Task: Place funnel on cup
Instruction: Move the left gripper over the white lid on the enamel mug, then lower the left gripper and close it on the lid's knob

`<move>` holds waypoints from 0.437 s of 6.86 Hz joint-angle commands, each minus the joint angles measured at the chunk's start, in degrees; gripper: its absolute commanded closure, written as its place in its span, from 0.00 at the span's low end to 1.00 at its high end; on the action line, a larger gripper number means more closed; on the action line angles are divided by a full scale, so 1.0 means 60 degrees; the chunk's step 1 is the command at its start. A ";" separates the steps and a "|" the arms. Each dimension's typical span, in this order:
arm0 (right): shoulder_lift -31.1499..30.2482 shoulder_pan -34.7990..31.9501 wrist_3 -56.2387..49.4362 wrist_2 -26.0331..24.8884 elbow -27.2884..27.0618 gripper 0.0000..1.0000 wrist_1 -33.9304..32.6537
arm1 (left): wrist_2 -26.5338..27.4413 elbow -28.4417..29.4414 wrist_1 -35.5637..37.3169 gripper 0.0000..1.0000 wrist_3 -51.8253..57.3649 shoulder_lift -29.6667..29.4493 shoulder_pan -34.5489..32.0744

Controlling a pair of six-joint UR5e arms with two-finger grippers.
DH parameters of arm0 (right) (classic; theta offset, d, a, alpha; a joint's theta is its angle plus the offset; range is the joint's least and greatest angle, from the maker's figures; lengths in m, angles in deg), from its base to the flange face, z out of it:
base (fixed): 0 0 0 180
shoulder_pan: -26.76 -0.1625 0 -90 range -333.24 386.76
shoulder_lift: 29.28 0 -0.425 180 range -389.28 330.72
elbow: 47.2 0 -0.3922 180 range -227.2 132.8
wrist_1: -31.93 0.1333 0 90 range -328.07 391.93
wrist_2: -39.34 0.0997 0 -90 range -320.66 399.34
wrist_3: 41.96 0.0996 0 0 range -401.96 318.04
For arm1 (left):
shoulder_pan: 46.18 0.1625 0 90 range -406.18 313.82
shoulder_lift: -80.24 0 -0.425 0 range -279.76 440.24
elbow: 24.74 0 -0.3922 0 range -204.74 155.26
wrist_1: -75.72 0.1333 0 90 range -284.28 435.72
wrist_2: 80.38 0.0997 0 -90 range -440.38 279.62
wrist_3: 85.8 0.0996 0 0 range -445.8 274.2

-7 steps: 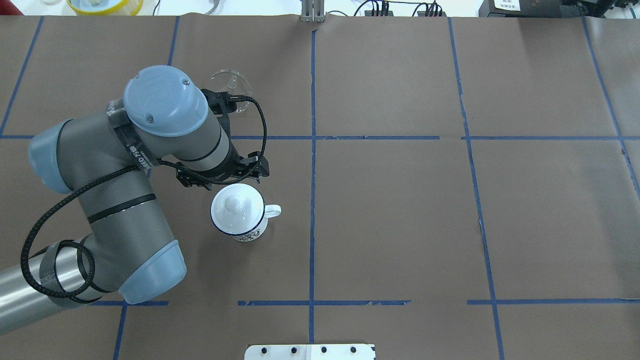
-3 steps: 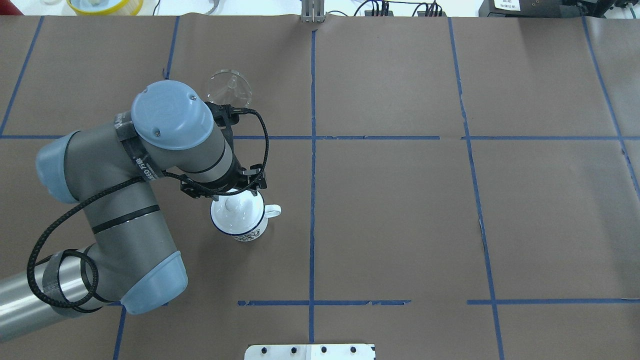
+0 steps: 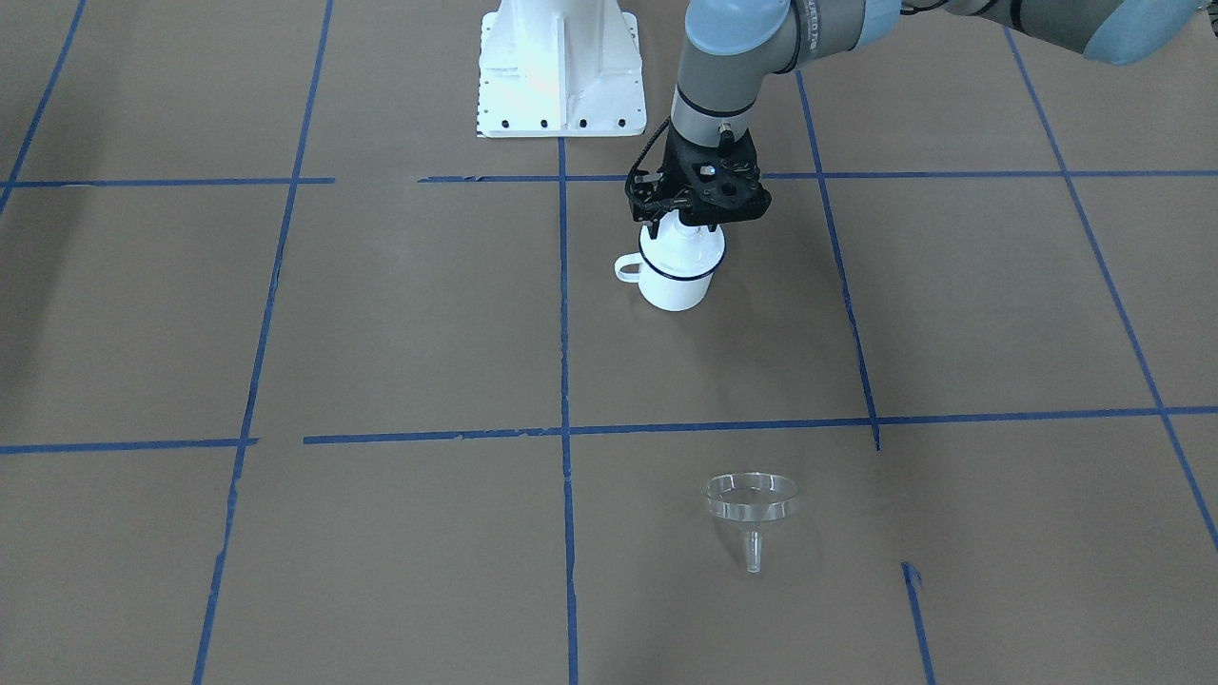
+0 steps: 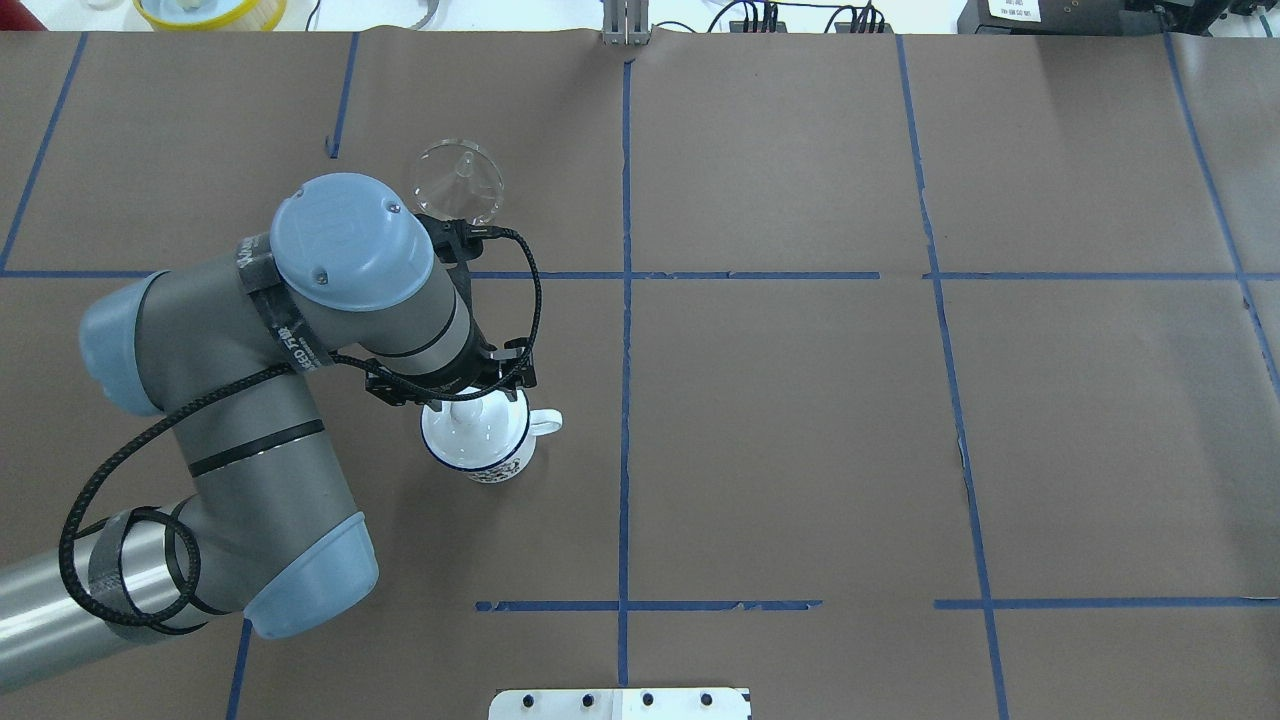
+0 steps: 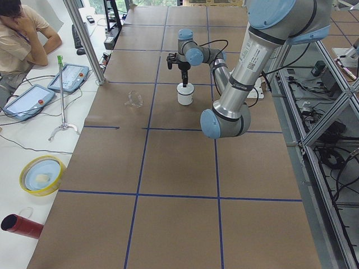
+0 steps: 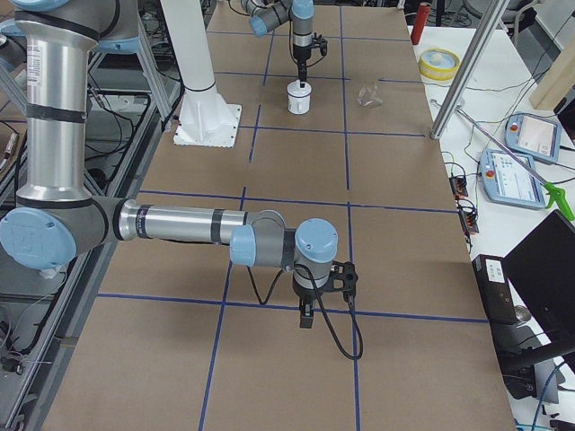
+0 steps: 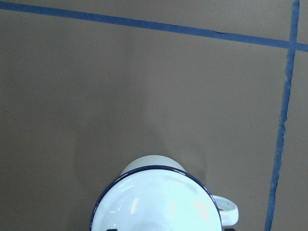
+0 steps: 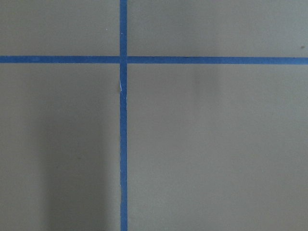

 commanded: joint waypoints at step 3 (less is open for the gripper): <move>0.0000 0.0000 0.0000 0.0000 0.0000 0.00 0.0000 | 0.0015 -0.0099 0.0000 0.22 -0.0002 0.0099 0.0069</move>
